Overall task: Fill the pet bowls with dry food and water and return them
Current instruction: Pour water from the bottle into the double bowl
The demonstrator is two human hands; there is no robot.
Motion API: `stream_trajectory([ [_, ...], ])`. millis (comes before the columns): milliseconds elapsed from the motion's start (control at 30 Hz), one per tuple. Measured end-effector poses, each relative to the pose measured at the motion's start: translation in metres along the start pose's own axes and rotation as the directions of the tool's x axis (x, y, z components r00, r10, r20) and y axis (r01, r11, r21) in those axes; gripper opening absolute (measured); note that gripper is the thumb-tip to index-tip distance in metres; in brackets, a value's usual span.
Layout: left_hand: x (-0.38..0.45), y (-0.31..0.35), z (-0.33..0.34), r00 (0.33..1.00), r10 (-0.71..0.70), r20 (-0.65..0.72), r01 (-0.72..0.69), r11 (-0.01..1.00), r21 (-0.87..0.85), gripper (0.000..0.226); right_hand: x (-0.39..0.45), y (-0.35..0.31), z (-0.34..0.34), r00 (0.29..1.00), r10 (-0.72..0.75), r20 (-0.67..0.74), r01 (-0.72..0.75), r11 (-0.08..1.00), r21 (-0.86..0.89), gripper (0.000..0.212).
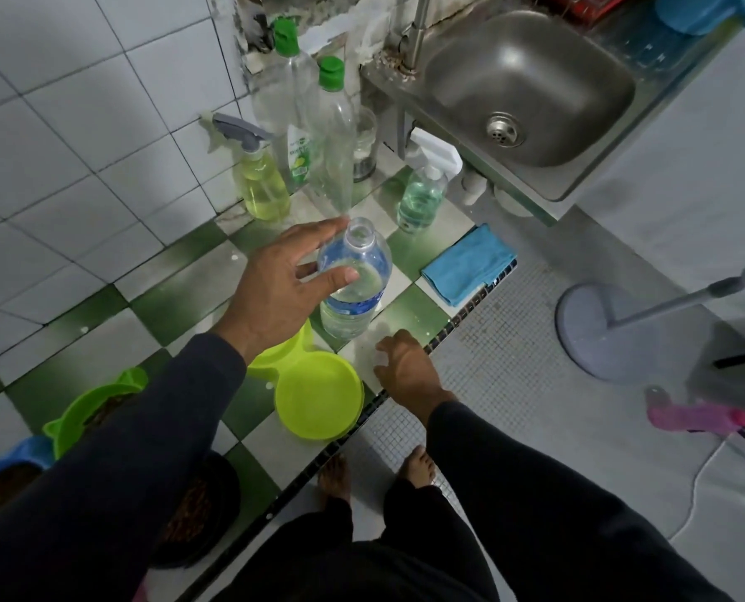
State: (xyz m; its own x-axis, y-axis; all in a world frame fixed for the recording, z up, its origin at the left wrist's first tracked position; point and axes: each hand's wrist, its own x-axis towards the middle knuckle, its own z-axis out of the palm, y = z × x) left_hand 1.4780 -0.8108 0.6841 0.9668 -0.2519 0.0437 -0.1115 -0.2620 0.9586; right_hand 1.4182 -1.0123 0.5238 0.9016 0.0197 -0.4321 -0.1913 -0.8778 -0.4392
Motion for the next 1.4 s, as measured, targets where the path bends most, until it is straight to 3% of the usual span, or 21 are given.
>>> stream_trajectory([
  [233,0.000,-0.001,0.003,1.000,-0.009,-0.014,0.008,0.999,-0.037,0.060,0.004,0.002,0.000,0.997,-0.075,-0.007,0.075,0.997,-0.018,0.035],
  [333,-0.001,-0.002,0.003,1.000,-0.010,-0.014,0.010,0.999,-0.046,0.059,0.008,0.003,0.001,1.000,-0.023,0.018,0.022,0.998,0.053,0.052],
  [467,-0.002,-0.002,0.002,1.000,-0.008,-0.016,0.007,0.999,-0.053,0.059,0.017,-0.002,0.001,0.995,0.086,-0.058,-0.070,0.971,0.230,0.066],
  [600,-0.002,-0.001,0.002,1.000,-0.001,-0.011,0.001,1.000,-0.029,0.058,0.030,-0.010,0.000,0.991,0.097,-0.093,-0.046,0.897,0.439,0.109],
  [633,-0.002,-0.001,0.002,1.000,0.003,-0.009,-0.004,1.000,-0.014,0.059,0.028,-0.017,-0.009,0.991,0.092,-0.097,-0.038,0.889,0.457,0.111],
  [667,-0.002,-0.001,0.001,1.000,0.008,-0.007,-0.008,1.000,-0.001,0.059,0.025,-0.023,-0.018,0.995,0.072,-0.063,-0.032,0.873,0.486,0.102],
  [767,-0.002,-0.001,0.000,1.000,0.013,-0.009,-0.012,1.000,0.022,0.059,0.015,-0.048,-0.034,0.979,-0.162,-0.127,0.206,0.757,0.620,0.024],
  [833,-0.002,-0.001,-0.001,1.000,0.011,-0.012,-0.011,0.999,0.032,0.059,0.018,-0.050,-0.033,0.967,-0.200,-0.157,0.251,0.658,0.709,0.020],
  [900,-0.002,-0.001,-0.002,1.000,0.002,-0.002,-0.002,1.000,0.025,0.058,0.021,-0.049,-0.031,0.973,-0.129,-0.191,0.220,0.768,0.601,0.066],
  [1000,-0.002,0.000,-0.003,0.999,-0.029,0.022,0.029,1.000,-0.001,0.064,0.029,-0.042,-0.021,0.987,-0.116,-0.112,0.161,0.684,0.712,0.096],
  [1200,0.004,0.000,-0.007,0.998,-0.064,0.013,0.065,0.993,-0.095,0.062,0.028,-0.042,-0.023,0.991,-0.075,-0.115,0.136,0.650,0.748,0.080],
  [1400,0.001,0.010,-0.014,0.999,-0.020,-0.028,0.015,0.989,-0.145,0.061,0.020,-0.048,-0.035,0.985,-0.058,-0.165,0.150,0.763,0.628,0.080],
])
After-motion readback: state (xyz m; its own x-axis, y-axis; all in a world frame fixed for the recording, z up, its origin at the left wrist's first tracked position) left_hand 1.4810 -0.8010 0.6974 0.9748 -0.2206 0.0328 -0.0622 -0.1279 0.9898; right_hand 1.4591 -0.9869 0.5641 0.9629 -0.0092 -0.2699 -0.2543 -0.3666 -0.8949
